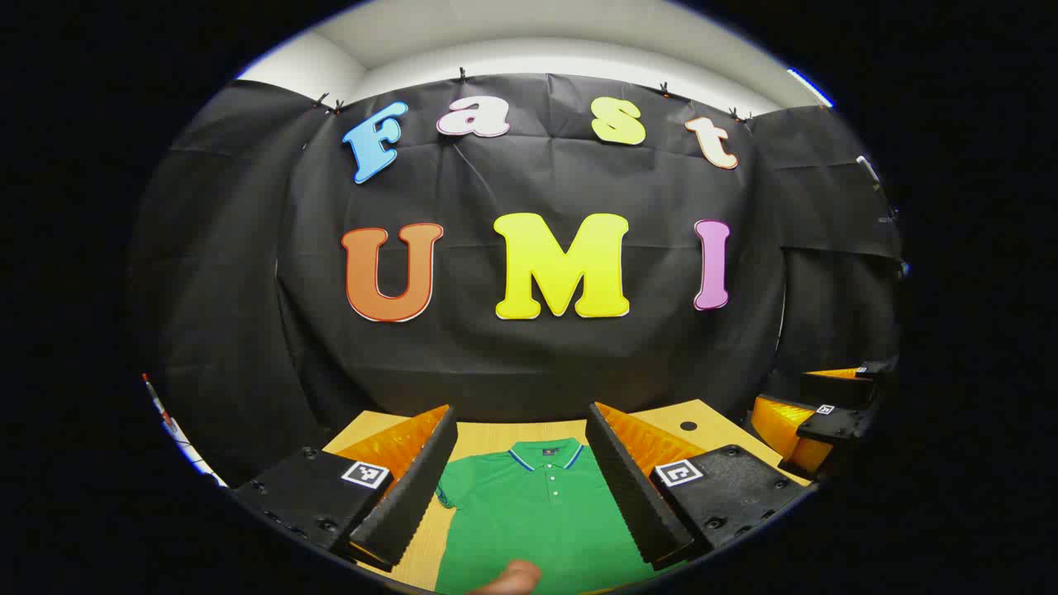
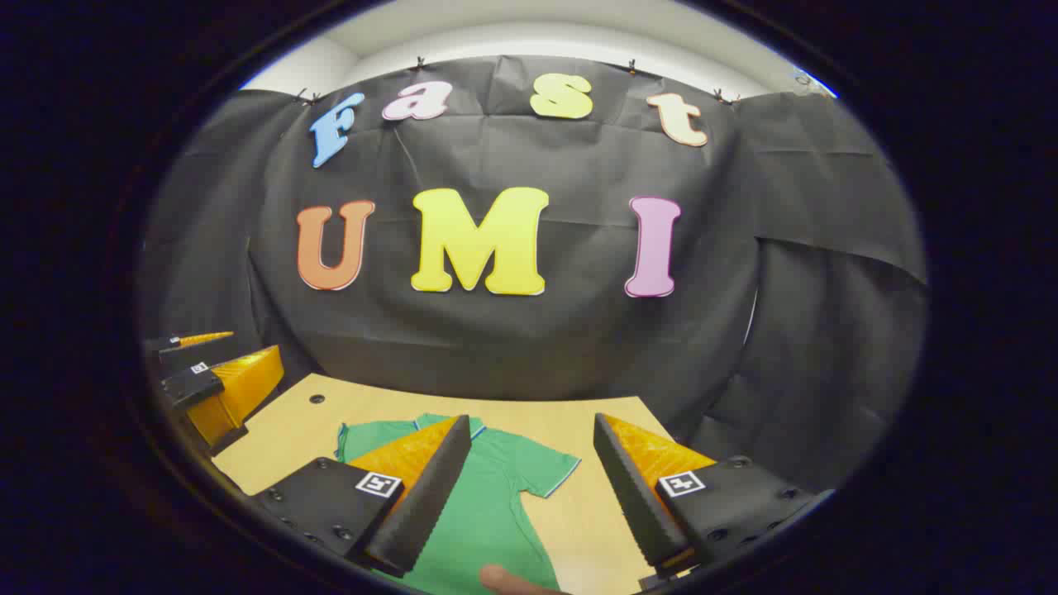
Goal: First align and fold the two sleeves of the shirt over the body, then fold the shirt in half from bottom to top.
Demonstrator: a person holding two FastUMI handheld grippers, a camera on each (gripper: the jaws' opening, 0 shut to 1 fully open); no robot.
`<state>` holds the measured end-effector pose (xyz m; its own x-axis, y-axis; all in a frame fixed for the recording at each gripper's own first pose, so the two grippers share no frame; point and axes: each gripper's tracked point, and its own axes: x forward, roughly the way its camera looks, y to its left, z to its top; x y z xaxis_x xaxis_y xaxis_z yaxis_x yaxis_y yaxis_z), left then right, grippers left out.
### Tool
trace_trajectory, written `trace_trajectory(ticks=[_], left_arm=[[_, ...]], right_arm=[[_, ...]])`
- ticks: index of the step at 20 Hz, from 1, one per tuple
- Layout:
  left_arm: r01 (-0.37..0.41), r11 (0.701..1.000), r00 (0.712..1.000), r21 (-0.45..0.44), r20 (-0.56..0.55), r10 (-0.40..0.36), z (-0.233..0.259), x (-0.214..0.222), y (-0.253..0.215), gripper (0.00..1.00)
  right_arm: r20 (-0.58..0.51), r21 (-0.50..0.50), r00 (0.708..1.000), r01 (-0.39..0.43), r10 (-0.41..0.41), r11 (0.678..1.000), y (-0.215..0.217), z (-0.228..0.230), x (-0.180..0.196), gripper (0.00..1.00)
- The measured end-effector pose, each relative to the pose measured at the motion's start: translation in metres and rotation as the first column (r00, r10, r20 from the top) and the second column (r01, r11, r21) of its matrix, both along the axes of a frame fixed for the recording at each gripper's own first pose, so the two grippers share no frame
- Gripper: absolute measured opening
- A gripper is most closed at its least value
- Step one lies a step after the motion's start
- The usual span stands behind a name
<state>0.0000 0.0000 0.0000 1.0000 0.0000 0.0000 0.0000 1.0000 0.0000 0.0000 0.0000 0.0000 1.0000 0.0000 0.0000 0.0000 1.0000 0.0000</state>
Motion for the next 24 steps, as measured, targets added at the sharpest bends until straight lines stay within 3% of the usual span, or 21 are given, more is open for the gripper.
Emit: trace_trajectory(ticks=[6,15,24], left_arm=[[0.006,1.000,1.000,0.009,-0.019,-0.006,-0.008,0.012,-0.006,1.00],[0.010,1.000,0.999,-0.002,-0.030,-0.010,-0.012,0.023,-0.017,1.00],[-0.053,0.999,0.997,0.007,-0.058,0.054,-0.022,0.023,-0.017,1.00]], right_arm=[[-0.016,-0.021,0.999,0.030,-0.030,0.999,-0.018,-0.006,0.009,0.96],[-0.046,-0.044,0.999,0.009,-0.011,0.999,-0.021,-0.012,0.026,0.96],[-0.118,-0.130,0.993,-0.042,0.026,0.991,-0.029,-0.060,0.100,0.96]])
